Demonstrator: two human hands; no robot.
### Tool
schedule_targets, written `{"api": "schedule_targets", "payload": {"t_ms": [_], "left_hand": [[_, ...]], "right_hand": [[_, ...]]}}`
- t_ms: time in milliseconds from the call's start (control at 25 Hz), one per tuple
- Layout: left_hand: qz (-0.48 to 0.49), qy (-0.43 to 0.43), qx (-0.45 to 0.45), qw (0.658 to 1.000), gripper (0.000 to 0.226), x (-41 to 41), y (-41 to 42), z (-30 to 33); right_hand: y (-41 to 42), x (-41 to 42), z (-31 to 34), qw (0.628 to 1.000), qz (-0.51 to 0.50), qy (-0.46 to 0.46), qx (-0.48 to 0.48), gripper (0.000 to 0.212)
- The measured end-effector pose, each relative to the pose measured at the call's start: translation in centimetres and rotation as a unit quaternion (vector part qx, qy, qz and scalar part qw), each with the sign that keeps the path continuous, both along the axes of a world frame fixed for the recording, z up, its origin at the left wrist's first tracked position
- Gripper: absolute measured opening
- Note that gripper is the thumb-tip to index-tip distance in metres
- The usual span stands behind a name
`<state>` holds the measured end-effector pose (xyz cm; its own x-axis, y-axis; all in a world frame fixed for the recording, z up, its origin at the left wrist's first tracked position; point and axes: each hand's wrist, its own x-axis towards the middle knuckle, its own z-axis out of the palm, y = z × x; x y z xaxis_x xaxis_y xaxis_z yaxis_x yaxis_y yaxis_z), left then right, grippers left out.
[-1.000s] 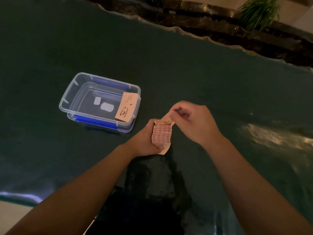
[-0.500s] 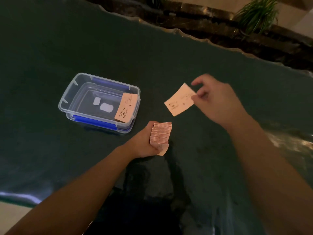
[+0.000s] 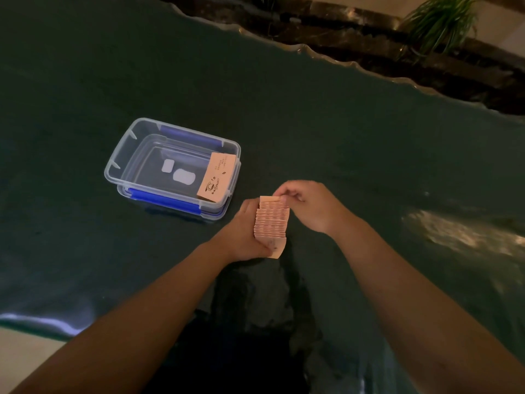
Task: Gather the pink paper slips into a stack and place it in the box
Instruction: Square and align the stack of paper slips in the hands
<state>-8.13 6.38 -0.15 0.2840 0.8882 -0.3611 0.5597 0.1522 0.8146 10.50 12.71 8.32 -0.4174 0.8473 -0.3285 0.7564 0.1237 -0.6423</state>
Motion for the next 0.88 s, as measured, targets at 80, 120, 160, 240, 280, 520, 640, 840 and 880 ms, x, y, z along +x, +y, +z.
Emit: {"api": "schedule_targets", "payload": {"t_ms": [80,120,160,240,280,520,640,840,880], "left_hand": [[0.006,-0.045,-0.004,0.999,0.122,0.1,0.0,-0.2],[0.007,-0.056,-0.004,0.998,0.124,0.1,0.0,-0.4],[0.009,-0.06,-0.003,0.998,0.122,0.2,0.0,-0.6],[0.01,-0.058,0.001,0.998,0.114,0.3,0.0,-0.9],[0.008,-0.059,0.0,0.998,0.111,0.5,-0.1,-1.0],[0.029,-0.058,-0.012,0.998,0.099,0.9,-0.5,-1.2],[0.066,-0.08,-0.032,0.994,0.101,0.6,-0.8,-0.6],[0.144,-0.221,-0.136,0.955,0.097,0.5,-1.1,1.6],[0.147,-0.248,-0.151,0.946,0.087,0.5,-1.2,2.0]], "right_hand": [[-1.0,-0.1,-1.3,0.998,-0.041,0.035,-0.04,0.023],[-1.7,-0.1,-2.0,0.993,-0.072,0.063,-0.062,0.023],[-2.6,-0.2,-2.8,0.986,-0.107,0.097,-0.085,0.025],[-4.4,-0.6,-4.4,0.961,-0.172,0.173,-0.129,0.034],[-5.2,-1.0,-5.3,0.947,-0.198,0.205,-0.148,0.036],[-6.6,-2.0,-6.7,0.899,-0.264,0.291,-0.195,0.041],[-6.8,-0.8,-6.2,0.897,-0.244,0.312,-0.198,0.07],[-8.6,2.0,-6.3,0.894,-0.225,0.323,-0.213,0.107],[-9.2,2.1,-6.6,0.886,-0.237,0.332,-0.222,0.114]]}}
